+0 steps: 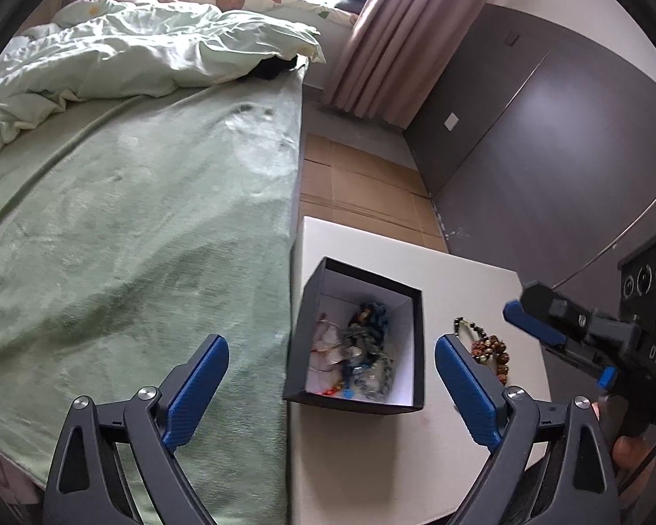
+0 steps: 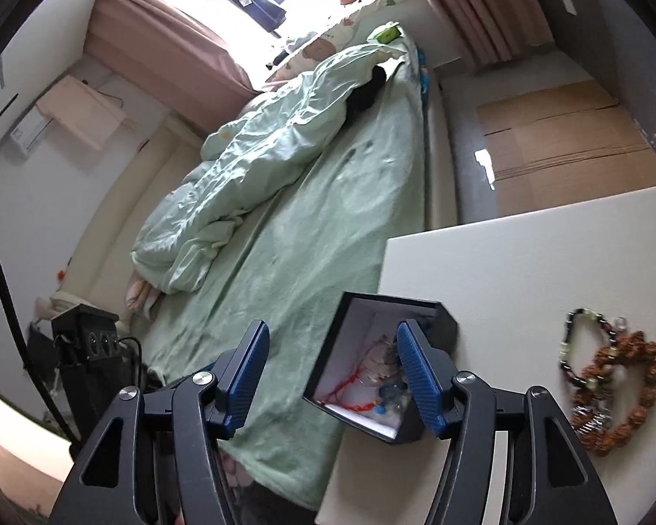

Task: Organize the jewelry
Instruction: 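Open the left gripper over the black box while the right gripper releases the beaded bracelet there, then move both grippers to the remaining bracelet pile on the table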

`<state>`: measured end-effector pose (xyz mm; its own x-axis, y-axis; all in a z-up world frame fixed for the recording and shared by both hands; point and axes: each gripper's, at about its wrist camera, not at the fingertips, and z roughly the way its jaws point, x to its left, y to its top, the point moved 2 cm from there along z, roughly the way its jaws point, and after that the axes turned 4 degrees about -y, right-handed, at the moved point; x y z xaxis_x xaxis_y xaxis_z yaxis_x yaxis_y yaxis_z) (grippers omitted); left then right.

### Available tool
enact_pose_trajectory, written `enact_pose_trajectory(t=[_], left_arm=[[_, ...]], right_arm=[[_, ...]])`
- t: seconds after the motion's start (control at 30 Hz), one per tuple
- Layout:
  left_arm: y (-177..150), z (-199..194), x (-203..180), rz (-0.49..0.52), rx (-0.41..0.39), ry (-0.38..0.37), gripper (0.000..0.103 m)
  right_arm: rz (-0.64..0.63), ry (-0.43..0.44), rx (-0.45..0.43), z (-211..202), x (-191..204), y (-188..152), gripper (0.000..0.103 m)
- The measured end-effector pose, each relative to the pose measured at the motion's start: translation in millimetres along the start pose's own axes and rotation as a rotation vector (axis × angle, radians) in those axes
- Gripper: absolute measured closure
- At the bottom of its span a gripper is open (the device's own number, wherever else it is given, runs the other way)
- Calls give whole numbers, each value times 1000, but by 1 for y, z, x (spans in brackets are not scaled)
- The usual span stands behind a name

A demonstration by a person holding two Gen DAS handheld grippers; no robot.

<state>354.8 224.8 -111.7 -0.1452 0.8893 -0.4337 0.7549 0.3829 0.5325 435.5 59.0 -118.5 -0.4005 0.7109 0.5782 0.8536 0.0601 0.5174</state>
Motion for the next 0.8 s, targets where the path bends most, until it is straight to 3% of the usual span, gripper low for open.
enact_pose_trajectory(t=[0.4, 0.8], left_arm=[[-10, 5, -35, 44, -4, -36, 7], [-22, 25, -96, 156, 19, -95, 7]], right_arm=[[47, -113, -51, -68, -47, -24, 41], [165, -201, -95, -114, -108, -40, 41]])
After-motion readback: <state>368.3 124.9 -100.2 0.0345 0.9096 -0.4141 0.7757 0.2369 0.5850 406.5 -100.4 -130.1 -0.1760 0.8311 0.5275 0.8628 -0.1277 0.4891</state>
